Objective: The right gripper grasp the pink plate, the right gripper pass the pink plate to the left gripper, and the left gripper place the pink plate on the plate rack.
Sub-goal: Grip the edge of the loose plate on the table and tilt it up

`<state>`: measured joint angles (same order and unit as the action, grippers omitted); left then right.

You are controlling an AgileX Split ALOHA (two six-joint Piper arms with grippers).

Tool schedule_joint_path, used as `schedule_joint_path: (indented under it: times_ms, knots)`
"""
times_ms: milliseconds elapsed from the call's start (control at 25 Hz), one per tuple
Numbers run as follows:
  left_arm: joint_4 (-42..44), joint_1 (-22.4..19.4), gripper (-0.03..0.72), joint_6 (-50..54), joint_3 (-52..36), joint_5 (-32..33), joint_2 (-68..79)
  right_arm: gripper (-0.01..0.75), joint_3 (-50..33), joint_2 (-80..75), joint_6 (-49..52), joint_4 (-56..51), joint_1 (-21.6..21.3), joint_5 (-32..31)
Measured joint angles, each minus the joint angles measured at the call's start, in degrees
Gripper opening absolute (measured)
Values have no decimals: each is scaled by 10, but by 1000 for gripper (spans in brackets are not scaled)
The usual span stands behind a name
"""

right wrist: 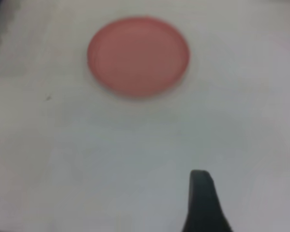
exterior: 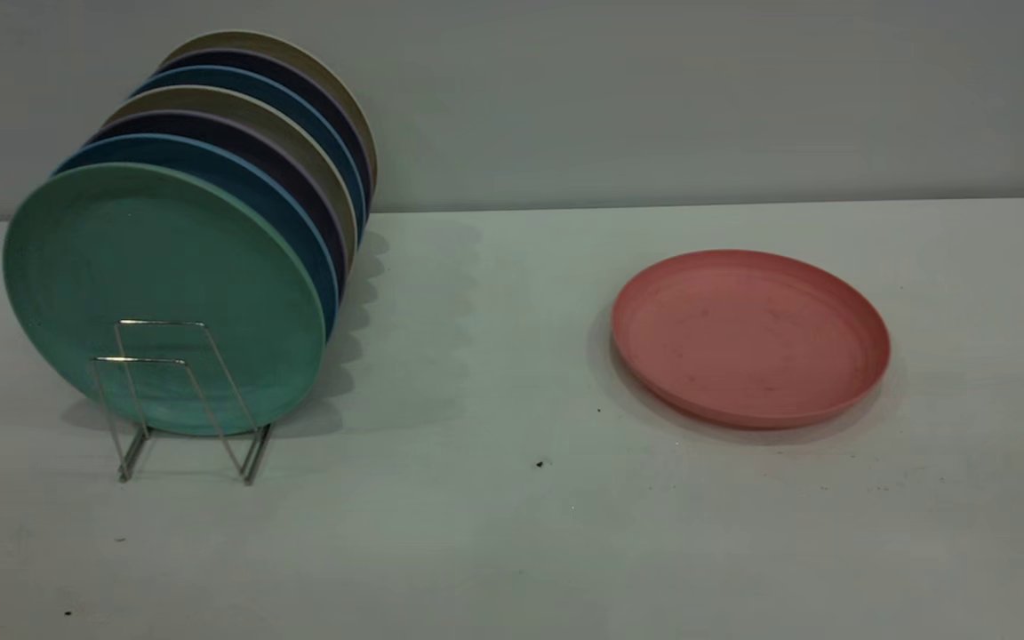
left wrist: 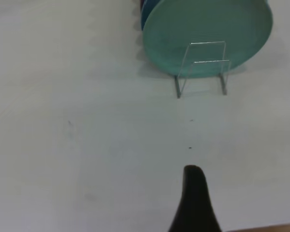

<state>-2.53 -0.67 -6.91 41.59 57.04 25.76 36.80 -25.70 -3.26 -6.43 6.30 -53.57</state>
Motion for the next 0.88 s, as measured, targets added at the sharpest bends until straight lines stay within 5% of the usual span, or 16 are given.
schedule_joint_path:
  times_ms: [520,880]
  knots:
    - [-156,0,591,-124,122,-104,369,513,13,-400,-205,-226,0,241]
    - [-351,21,591,-289,127,-136,505,513,119,-667,-319,-340,-2,254]
